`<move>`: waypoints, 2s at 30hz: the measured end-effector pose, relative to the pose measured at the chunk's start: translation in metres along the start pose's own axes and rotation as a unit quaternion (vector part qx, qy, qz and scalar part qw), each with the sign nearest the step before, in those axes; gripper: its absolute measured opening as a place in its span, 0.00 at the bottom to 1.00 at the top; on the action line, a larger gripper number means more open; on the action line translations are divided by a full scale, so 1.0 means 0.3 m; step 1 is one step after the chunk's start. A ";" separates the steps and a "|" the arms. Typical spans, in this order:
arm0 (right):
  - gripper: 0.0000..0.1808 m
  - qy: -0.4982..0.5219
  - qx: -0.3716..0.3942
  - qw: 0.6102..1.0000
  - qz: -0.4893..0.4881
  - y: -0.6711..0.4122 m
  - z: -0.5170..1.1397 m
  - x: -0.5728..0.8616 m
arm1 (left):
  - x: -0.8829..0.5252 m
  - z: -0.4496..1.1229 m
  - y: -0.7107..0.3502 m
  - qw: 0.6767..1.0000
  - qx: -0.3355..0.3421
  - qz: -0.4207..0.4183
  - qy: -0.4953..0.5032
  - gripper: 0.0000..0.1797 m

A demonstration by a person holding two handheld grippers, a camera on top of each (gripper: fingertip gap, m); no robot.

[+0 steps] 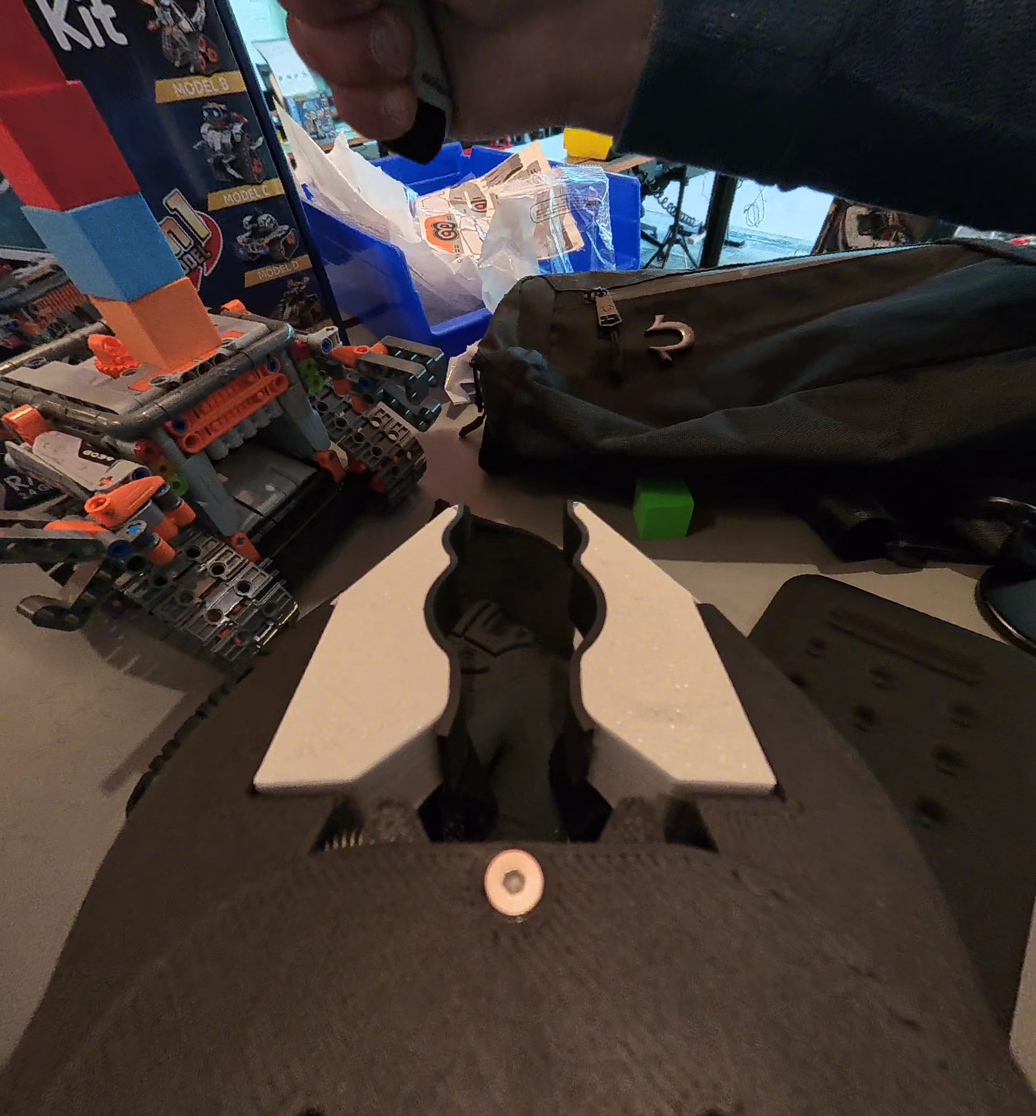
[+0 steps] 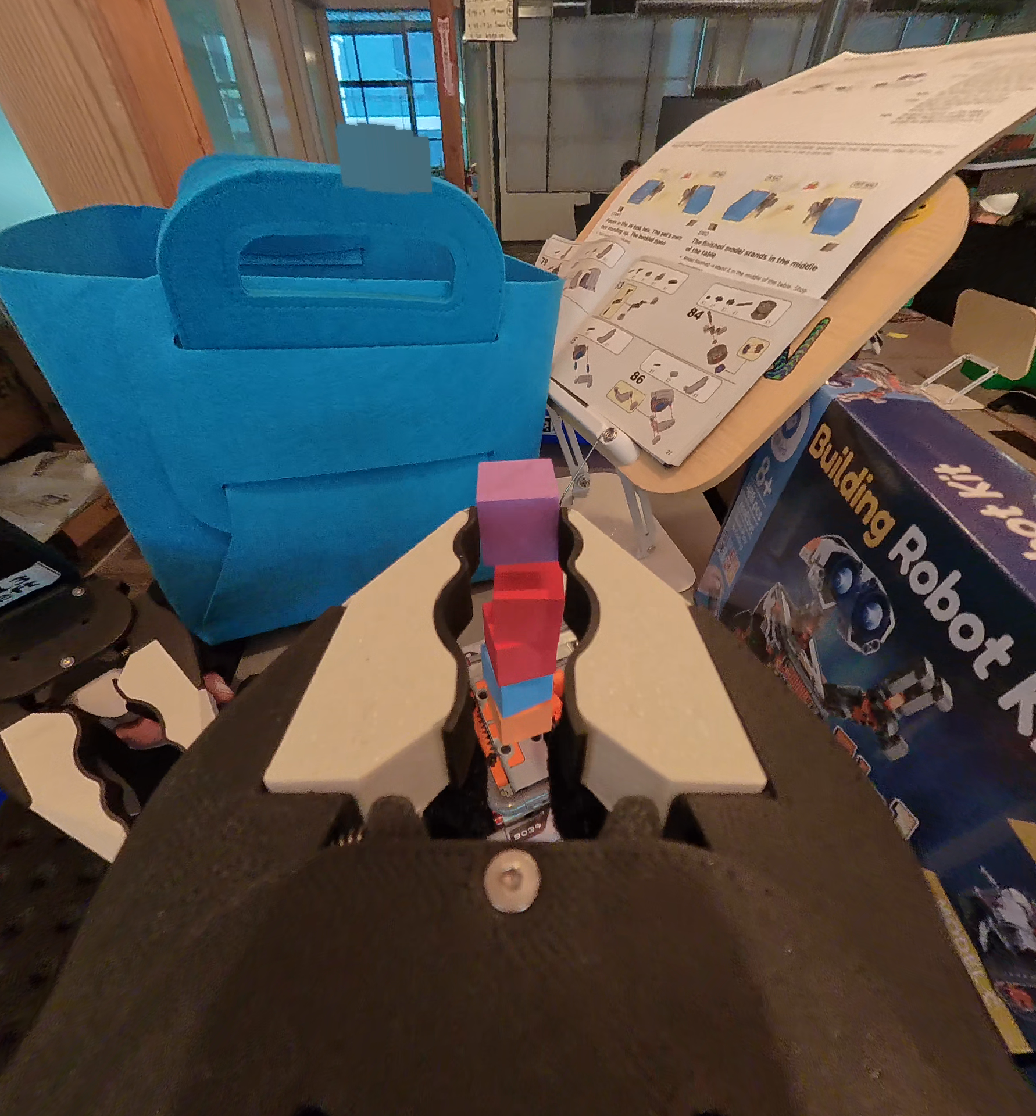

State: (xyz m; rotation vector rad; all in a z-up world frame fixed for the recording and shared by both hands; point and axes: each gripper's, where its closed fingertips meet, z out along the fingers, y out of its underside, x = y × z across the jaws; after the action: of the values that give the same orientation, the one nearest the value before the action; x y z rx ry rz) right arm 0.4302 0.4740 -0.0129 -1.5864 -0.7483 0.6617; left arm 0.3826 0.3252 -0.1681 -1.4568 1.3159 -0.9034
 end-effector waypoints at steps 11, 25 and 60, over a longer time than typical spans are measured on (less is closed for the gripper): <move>0.26 0.002 -0.015 1.000 0.022 0.042 -0.021 0.004 | 0.007 0.013 0.012 1.000 -0.009 0.004 0.009 0.17; 0.26 -0.024 -0.306 0.951 -0.042 0.213 -0.397 -0.281 | 0.210 0.151 0.093 0.984 -0.139 0.008 0.108 0.23; 0.14 -0.242 -0.252 0.934 -0.078 0.335 -0.240 -0.702 | 0.217 -0.162 -0.212 0.974 -0.053 0.029 0.219 0.13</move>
State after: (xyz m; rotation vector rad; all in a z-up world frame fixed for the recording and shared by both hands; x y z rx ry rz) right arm 0.3629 0.2564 -0.1011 -1.8150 -1.4907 0.7947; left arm 0.3651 0.2516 -0.0977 -1.3341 1.7421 -1.1757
